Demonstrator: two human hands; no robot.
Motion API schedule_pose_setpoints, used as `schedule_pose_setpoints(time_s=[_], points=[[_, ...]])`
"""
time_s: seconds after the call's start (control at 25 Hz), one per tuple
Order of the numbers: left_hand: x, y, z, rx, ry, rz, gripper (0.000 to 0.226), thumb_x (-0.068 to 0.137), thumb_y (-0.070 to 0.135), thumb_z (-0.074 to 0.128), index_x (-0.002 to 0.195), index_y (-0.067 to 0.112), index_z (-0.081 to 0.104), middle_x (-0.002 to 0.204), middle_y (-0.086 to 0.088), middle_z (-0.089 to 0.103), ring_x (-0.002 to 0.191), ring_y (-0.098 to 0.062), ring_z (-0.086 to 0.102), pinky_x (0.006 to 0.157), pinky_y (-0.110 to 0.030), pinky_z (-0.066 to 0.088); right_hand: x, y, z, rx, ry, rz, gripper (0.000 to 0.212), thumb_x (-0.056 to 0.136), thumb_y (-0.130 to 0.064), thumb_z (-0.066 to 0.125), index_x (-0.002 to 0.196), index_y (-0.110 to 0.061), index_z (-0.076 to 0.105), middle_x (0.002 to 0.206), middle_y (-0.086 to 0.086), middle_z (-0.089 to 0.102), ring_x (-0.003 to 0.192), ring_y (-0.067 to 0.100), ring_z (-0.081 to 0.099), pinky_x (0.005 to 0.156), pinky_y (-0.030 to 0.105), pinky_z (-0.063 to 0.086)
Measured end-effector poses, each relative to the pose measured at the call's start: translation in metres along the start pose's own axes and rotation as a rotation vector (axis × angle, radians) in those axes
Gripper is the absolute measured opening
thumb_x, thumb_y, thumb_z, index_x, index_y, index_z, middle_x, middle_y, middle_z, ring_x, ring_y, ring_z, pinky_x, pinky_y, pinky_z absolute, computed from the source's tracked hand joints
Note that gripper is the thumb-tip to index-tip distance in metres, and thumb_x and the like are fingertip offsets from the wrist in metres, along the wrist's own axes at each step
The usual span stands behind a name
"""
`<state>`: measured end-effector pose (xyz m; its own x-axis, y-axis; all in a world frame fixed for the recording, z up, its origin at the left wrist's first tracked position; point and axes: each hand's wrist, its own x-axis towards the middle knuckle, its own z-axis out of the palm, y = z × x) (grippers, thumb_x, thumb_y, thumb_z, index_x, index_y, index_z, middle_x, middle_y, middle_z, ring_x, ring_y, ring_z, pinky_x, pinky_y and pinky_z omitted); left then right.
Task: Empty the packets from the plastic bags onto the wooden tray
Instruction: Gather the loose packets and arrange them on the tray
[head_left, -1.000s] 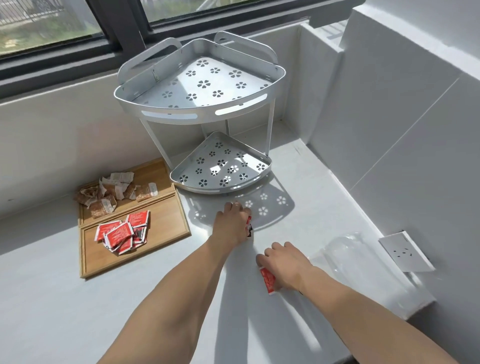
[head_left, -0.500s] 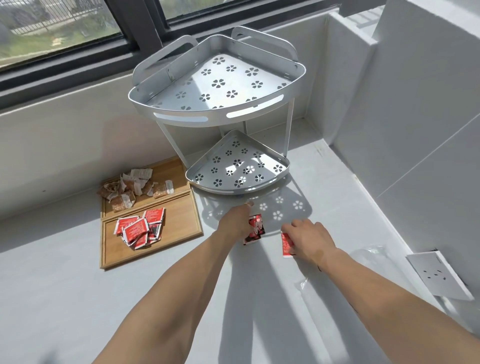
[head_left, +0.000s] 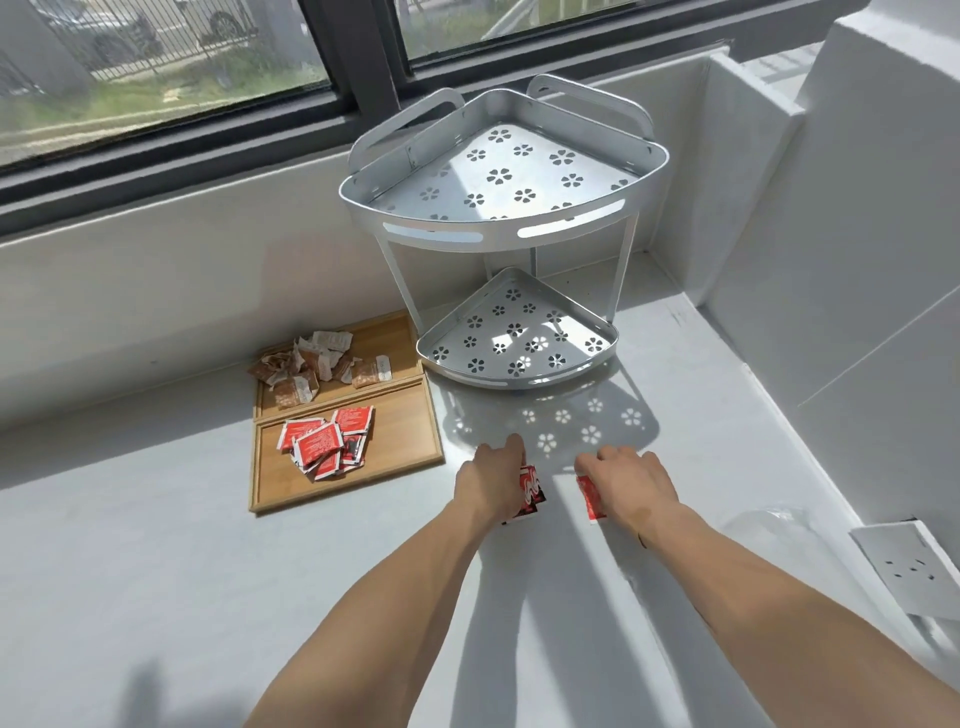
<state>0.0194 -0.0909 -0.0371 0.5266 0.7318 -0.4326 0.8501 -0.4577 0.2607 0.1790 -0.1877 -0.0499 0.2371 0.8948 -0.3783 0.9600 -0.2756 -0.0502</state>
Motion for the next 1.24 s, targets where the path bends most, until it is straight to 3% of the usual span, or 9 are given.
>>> schedule_pose_setpoints(time_s=[0.08, 0.2, 0.32, 0.44, 0.6, 0.88, 1.08, 1.24], points=[[-0.012, -0.016, 0.000, 0.075, 0.019, 0.029, 0.030, 0.082, 0.005, 0.049, 0.110, 0.013, 0.041, 0.096, -0.018, 0.058, 0.077, -0.037, 0.052, 0.063, -0.035, 0.038, 0.004, -0.014, -0.006, -0.023, -0.011, -0.032, 0.043, 0.072, -0.003, 0.063, 0.107, -0.026, 0.056, 0.103, -0.002, 0.061, 0.101, 0.025, 0.056, 0.073, 0.031, 0.030], [-0.025, -0.050, -0.001, 0.154, 0.002, 0.075, 0.027, 0.082, 0.006, 0.050, 0.107, 0.013, 0.041, 0.095, -0.016, 0.065, 0.100, -0.036, 0.047, 0.072, -0.039, 0.034, 0.007, -0.042, -0.009, -0.027, -0.034, -0.079, 0.029, 0.075, -0.004, 0.058, 0.098, -0.021, 0.061, 0.093, -0.001, 0.063, 0.092, 0.028, 0.057, 0.071, 0.029, 0.029], [-0.037, -0.094, -0.009, 0.156, -0.047, 0.069, 0.020, 0.091, 0.021, 0.049, 0.110, 0.016, 0.047, 0.102, -0.011, 0.069, 0.110, -0.032, 0.046, 0.078, -0.041, 0.033, 0.013, -0.076, -0.007, -0.093, -0.042, -0.144, 0.032, 0.081, -0.003, 0.050, 0.103, -0.022, 0.062, 0.104, 0.001, 0.064, 0.102, 0.027, 0.056, 0.074, 0.032, 0.034], [-0.046, -0.138, -0.019, 0.172, -0.083, 0.043, 0.023, 0.095, 0.031, 0.047, 0.115, 0.022, 0.053, 0.109, -0.009, 0.068, 0.111, -0.030, 0.049, 0.078, -0.039, 0.032, 0.021, -0.110, -0.010, -0.118, -0.042, -0.207, 0.030, 0.085, -0.009, 0.046, 0.106, -0.023, 0.062, 0.106, 0.001, 0.064, 0.105, 0.025, 0.055, 0.079, 0.036, 0.038], [-0.057, -0.198, -0.038, 0.165, -0.137, -0.024, 0.024, 0.090, 0.027, 0.054, 0.114, 0.023, 0.058, 0.111, -0.004, 0.067, 0.109, -0.028, 0.058, 0.080, -0.038, 0.045, 0.039, -0.160, -0.022, -0.119, -0.054, -0.213, 0.026, 0.081, -0.012, 0.053, 0.096, -0.027, 0.067, 0.091, -0.008, 0.071, 0.086, 0.019, 0.062, 0.058, 0.024, 0.027], [-0.051, -0.277, -0.086, 0.111, -0.096, -0.116, 0.035, 0.092, 0.024, 0.055, 0.126, 0.028, 0.055, 0.121, -0.003, 0.065, 0.111, -0.027, 0.058, 0.081, -0.037, 0.044, 0.088, -0.218, -0.058, -0.180, -0.021, -0.272, 0.018, 0.087, -0.020, 0.056, 0.102, -0.029, 0.062, 0.096, 0.000, 0.071, 0.091, 0.025, 0.064, 0.066, 0.030, 0.040], [-0.028, -0.314, -0.110, 0.107, -0.061, -0.164, 0.034, 0.093, 0.024, 0.052, 0.126, 0.031, 0.054, 0.121, 0.000, 0.065, 0.113, -0.026, 0.056, 0.078, -0.036, 0.040, 0.123, -0.240, -0.080, -0.126, -0.039, -0.237, 0.019, 0.083, -0.032, 0.064, 0.103, -0.032, 0.064, 0.102, -0.004, 0.071, 0.096, 0.023, 0.064, 0.068, 0.030, 0.039], [-0.012, -0.327, -0.100, 0.052, -0.063, -0.148, 0.033, 0.091, 0.026, 0.057, 0.123, 0.031, 0.058, 0.117, 0.001, 0.068, 0.109, -0.025, 0.058, 0.075, -0.035, 0.042, 0.140, -0.248, -0.074, -0.074, -0.072, -0.201, 0.019, 0.087, -0.025, 0.061, 0.103, -0.036, 0.063, 0.105, -0.003, 0.072, 0.098, 0.025, 0.065, 0.071, 0.031, 0.046]])
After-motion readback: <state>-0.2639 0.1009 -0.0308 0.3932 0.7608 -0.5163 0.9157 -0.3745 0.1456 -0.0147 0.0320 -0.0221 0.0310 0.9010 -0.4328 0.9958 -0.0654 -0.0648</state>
